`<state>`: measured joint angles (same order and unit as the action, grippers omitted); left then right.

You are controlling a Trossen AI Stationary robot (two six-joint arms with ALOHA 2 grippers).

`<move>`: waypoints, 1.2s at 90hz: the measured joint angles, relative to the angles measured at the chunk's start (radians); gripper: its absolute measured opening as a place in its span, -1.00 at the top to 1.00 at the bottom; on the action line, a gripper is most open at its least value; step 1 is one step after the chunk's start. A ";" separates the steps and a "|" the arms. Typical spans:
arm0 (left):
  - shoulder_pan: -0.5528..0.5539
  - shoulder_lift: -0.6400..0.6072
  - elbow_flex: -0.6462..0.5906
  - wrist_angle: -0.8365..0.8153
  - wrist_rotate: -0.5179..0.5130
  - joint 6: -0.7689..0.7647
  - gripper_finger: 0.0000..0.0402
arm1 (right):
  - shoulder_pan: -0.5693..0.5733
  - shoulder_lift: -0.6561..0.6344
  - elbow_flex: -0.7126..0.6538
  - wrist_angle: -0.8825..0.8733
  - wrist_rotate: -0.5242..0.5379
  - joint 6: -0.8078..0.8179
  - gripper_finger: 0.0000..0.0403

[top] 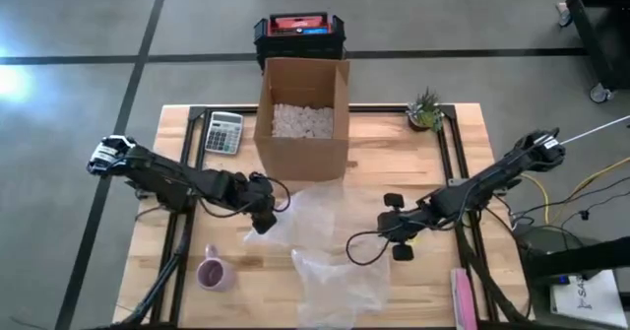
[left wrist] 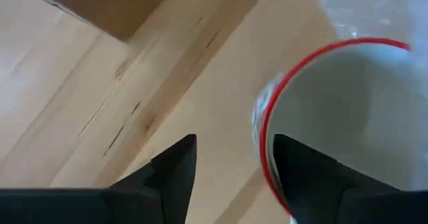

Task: Wrap mug
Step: Wrap the white mug with the bubble wrap

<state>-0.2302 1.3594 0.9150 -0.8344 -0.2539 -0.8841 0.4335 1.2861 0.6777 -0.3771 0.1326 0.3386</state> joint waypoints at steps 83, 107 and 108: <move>-0.077 -0.181 0.297 -0.437 -0.167 -0.060 0.98 | -0.017 -0.002 0.077 -0.019 0.000 -0.217 0.84; -0.092 -0.127 0.262 0.088 -0.116 0.158 0.99 | -0.022 -0.002 0.073 0.058 0.001 -0.213 0.90; -0.092 -0.117 0.259 0.108 -0.115 0.167 0.99 | -0.022 -0.001 0.073 0.063 0.001 -0.216 0.90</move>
<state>-0.3222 1.2425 1.1740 -0.7264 -0.3687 -0.7167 0.4117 1.2850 0.7506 -0.3145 0.1335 0.1226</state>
